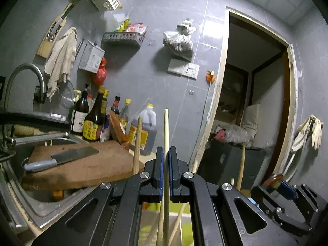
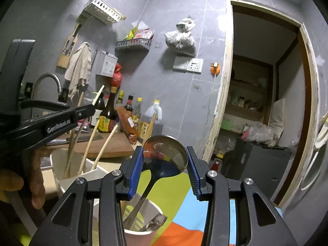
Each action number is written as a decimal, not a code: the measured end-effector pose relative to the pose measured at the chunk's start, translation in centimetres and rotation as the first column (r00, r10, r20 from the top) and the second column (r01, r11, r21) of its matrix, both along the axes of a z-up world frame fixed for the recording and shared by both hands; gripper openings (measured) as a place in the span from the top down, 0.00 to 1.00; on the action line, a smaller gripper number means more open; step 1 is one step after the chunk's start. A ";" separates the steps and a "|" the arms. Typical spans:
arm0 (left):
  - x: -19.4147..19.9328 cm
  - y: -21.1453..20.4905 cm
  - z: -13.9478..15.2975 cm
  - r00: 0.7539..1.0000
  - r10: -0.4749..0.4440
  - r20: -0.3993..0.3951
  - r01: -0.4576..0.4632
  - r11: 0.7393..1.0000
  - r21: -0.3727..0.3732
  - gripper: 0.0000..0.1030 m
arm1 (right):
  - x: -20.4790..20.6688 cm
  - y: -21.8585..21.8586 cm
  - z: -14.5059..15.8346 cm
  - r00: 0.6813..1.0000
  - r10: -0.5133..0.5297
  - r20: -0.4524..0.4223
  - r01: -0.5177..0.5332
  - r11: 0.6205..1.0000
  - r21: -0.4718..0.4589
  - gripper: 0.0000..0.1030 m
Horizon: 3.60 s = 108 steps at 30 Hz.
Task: Organize utensils
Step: 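Lower the chopstick and spoon into the white caddy and open both tools, then withdraw both open tools from the caddy back over the cloth, then close the left tool on the steel fork while the right tool closes on the small spoon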
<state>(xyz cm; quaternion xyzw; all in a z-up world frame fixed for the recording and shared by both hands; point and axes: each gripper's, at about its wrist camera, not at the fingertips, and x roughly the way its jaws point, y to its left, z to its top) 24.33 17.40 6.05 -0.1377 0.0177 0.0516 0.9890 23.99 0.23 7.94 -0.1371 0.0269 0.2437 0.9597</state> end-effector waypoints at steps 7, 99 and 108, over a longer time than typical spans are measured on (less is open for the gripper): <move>-0.9 0.1 -1.2 0.998 -0.040 -0.058 0.038 0.999 -0.036 0.97 | 0.2 0.0 -1.4 0.998 0.025 -0.061 -0.025 1.000 0.001 0.62; 5.3 -19.7 -8.7 0.648 -0.344 -0.679 0.366 0.923 -0.118 0.14 | 9.3 -22.5 -8.7 0.624 -0.126 -0.771 0.180 0.984 -0.015 0.36; 5.5 -20.3 -8.7 0.606 -0.416 -0.678 0.428 0.889 -0.163 0.31 | 9.2 -22.5 -8.9 0.618 -0.146 -0.773 0.120 0.989 -0.091 0.60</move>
